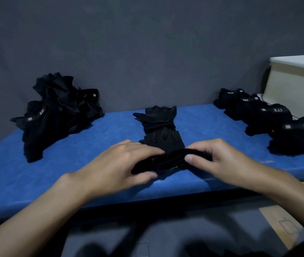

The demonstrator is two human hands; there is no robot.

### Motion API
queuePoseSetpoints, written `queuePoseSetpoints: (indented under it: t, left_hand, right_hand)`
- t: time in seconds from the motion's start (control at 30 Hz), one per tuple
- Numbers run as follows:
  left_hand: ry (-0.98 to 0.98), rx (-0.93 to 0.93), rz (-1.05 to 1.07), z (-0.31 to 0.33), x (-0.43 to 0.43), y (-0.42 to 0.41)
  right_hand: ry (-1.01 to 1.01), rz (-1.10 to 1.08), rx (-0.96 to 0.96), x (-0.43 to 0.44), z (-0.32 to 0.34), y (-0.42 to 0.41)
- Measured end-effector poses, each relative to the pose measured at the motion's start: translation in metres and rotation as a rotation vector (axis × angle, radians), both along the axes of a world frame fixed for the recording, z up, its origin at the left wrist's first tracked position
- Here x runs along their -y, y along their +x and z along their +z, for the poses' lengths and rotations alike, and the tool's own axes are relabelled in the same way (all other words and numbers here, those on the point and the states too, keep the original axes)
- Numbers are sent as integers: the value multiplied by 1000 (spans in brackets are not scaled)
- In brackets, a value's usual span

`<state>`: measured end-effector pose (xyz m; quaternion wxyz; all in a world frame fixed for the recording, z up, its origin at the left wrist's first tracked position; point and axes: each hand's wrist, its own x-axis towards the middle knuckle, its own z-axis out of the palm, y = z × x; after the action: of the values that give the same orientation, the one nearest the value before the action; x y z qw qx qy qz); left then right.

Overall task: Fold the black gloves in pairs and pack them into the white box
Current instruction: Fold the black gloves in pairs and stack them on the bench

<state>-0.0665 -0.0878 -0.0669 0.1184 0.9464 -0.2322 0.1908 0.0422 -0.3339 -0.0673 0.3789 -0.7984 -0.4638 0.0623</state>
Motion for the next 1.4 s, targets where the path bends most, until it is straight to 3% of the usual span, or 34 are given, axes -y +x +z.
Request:
queuePoseSetpoints:
  t: [0.13,0.2,0.3,0.57,0.87,1.07,1.4]
  left_hand:
    - [-371,-131,63,-4,5,-2]
    - [-530,-196,97,-7,6,1]
    - [-729,-251,99,-11,6,7]
    - [-972,-259,175,-11,11,22]
    - [-953,-169,315,-11,11,31]
    - [-649,-127,363,-12,6,26]
    - [-538,-196,307,-10,5,23]
  right_hand:
    - [198,12,-150,-3,3,-1]
    - [218,29,-271,-1,4,1]
    - [178,29,-248,-3,4,5]
    - [247,-136,-237,-27,0,11]
    - [146,-271,-107,-43,-4,30]
    - [104,-336,-30,-50,-9,32]
    - [75,-347,-42,-40,-18,36]
